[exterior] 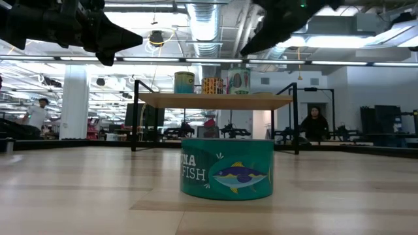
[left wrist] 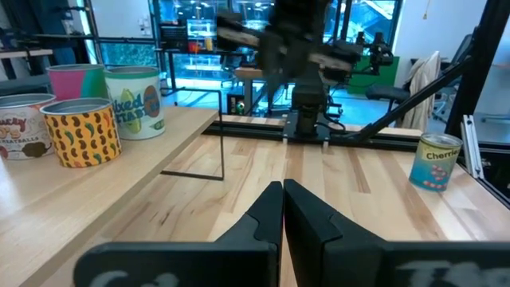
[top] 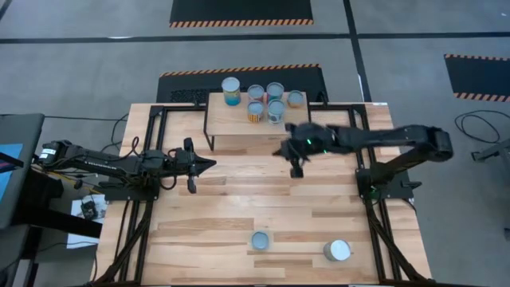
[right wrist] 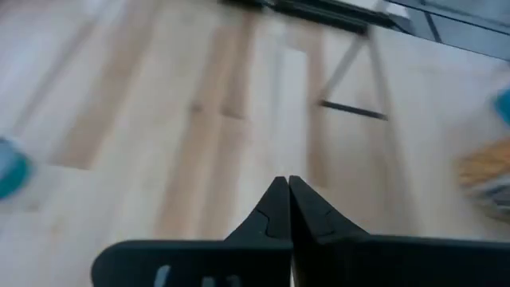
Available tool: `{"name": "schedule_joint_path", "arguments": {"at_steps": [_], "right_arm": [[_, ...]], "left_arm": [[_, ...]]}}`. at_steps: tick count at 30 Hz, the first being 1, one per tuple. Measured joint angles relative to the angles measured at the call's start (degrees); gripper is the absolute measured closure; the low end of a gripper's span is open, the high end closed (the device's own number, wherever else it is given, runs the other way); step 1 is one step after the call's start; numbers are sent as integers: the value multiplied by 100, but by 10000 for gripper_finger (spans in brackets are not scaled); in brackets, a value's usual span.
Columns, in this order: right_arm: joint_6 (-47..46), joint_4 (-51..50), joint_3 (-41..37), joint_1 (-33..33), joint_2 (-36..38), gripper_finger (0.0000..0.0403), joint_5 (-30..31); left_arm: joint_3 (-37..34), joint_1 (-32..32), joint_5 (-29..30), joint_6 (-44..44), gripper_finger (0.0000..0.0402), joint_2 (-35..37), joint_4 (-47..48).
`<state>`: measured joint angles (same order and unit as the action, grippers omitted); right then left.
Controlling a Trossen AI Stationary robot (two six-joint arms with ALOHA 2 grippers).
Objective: Pick and place cans onto a shelf
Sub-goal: Put the canned tuna on the shelf
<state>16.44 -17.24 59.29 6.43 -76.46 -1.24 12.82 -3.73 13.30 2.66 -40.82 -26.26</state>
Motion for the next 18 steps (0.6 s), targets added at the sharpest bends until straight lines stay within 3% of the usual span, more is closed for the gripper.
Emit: {"name": "schedule_joint_path", "arguments": {"at_steps": [7,18], "right_arm": [[-820,1142,-1137,-1048,354,396,-6],[-1628,1938,-1180,-2526,-515,391,418]], "left_arm": [[0,0,0,7,400,-5,-7],[0,0,0,72,400,-55,-17]]}}
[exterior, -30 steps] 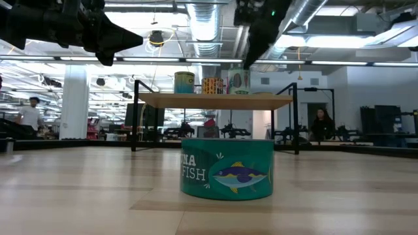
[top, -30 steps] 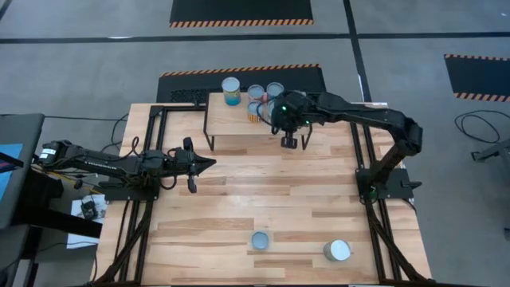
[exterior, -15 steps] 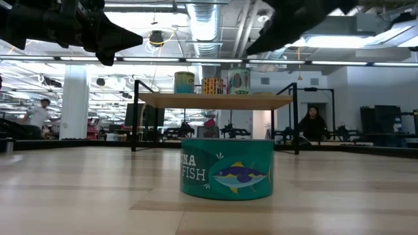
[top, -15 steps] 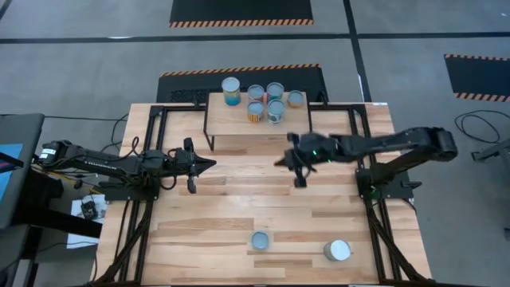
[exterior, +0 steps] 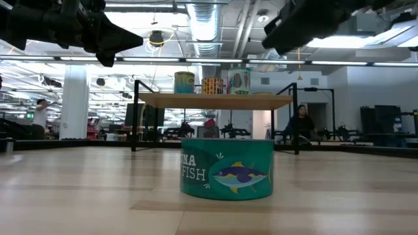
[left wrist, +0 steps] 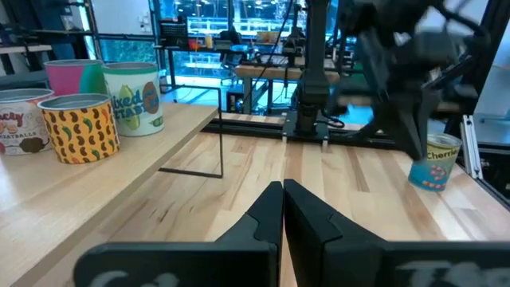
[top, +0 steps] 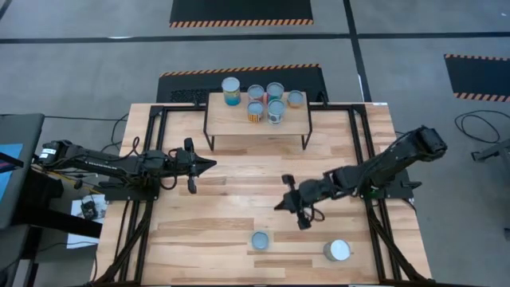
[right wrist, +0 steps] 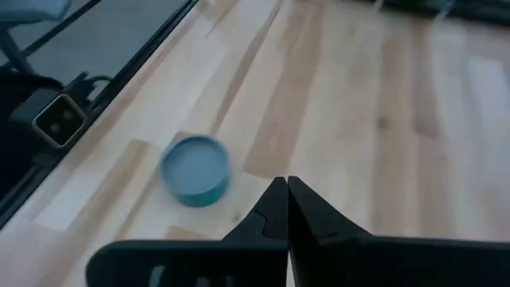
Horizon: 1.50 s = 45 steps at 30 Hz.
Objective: Pick and place cans onto a shelf
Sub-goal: Put the canned tuna on the shelf
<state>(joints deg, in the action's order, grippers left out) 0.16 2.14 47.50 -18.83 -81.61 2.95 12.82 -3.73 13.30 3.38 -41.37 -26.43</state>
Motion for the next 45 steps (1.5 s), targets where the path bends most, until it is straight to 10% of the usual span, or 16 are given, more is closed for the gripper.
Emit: {"name": "schedule_joint_path", "arguments": {"at_steps": [19,45], "right_arm": [[-1039,-277,1390,-424,-1973,361,3],[-1833,-296,1610,-442,-2382,232,181]], "left_arm": [[2,0,-2,231,400,-2,166],[2,1,61,220,400,0,346]]}}
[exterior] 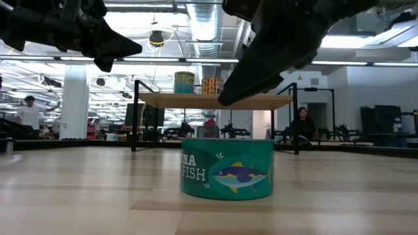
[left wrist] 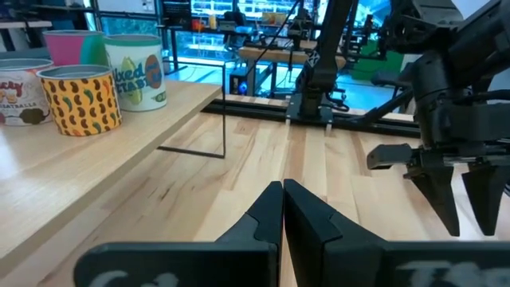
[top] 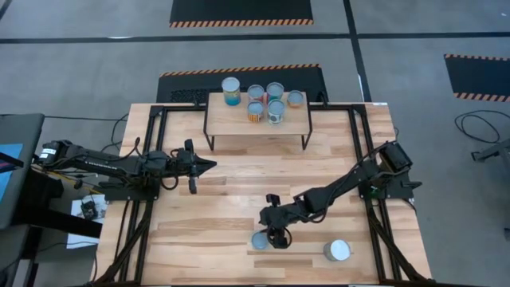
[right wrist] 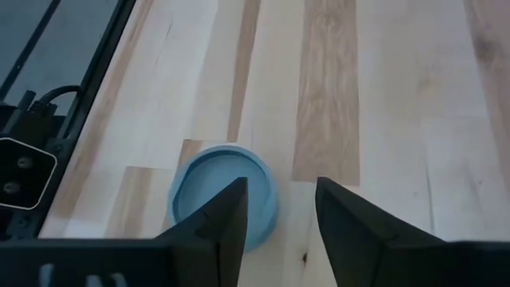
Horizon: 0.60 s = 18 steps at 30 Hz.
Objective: Pick and place cans onto a shelf
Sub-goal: Put the canned tuna on the shelf
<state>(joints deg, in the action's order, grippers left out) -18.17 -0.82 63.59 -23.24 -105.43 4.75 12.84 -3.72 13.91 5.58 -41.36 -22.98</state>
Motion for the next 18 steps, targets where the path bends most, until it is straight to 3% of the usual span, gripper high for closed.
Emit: {"name": "schedule_joint_path", "arguments": {"at_steps": [18], "right_arm": [[-256,18,-17,2,-186,227,-16]], "left_arm": [[0,2,26,-297,400,0,-66]]}}
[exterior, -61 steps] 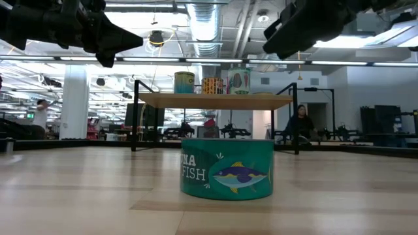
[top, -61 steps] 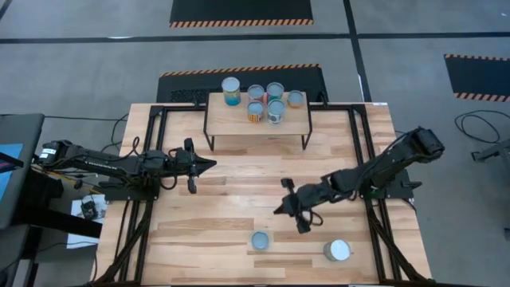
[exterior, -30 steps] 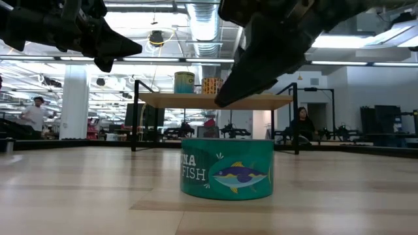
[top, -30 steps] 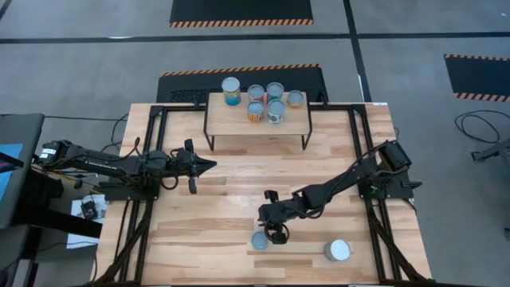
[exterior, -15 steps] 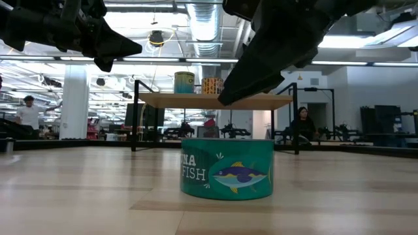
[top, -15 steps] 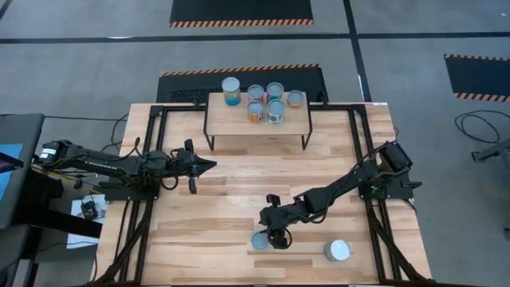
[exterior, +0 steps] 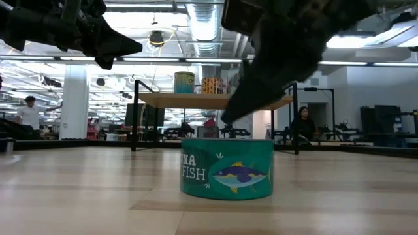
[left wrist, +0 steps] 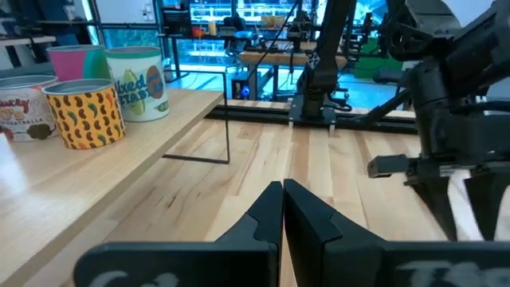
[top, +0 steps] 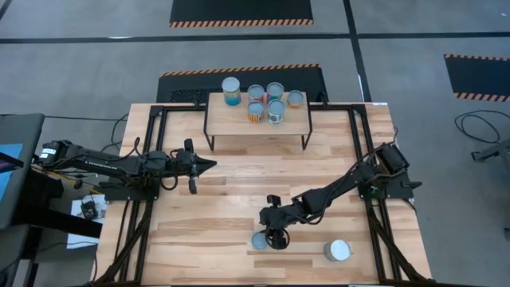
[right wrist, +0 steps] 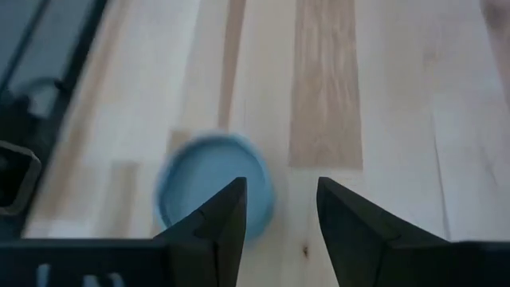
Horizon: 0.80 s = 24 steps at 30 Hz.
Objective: Pick and place cans onto a shelf
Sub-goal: Put the canned tuna on the shelf
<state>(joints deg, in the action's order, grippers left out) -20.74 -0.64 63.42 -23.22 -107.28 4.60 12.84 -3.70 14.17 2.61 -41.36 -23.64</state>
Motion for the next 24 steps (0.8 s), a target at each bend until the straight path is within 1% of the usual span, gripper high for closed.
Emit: {"name": "schedule_joint_path", "arguments": {"at_steps": [3,10,14,16,19,22,24], "right_arm": [[-108,177,21,0,22,231,-15],[-296,147,15,0,13,250,-25],[-327,284,6,13,-336,263,-43],[-341,484,87,13,-533,267,-184],[-347,501,229,14,-826,270,-318],[-342,495,410,63,-1007,272,-462],[-312,459,446,106,-1003,278,-548]], "left_arm": [[0,0,15,-3,400,0,4],[0,0,17,-66,400,0,15],[0,0,17,-63,400,0,13],[0,0,17,-61,400,0,8],[0,0,17,-59,400,0,11],[0,0,15,-57,400,0,22],[0,0,17,-57,400,0,24]]}}
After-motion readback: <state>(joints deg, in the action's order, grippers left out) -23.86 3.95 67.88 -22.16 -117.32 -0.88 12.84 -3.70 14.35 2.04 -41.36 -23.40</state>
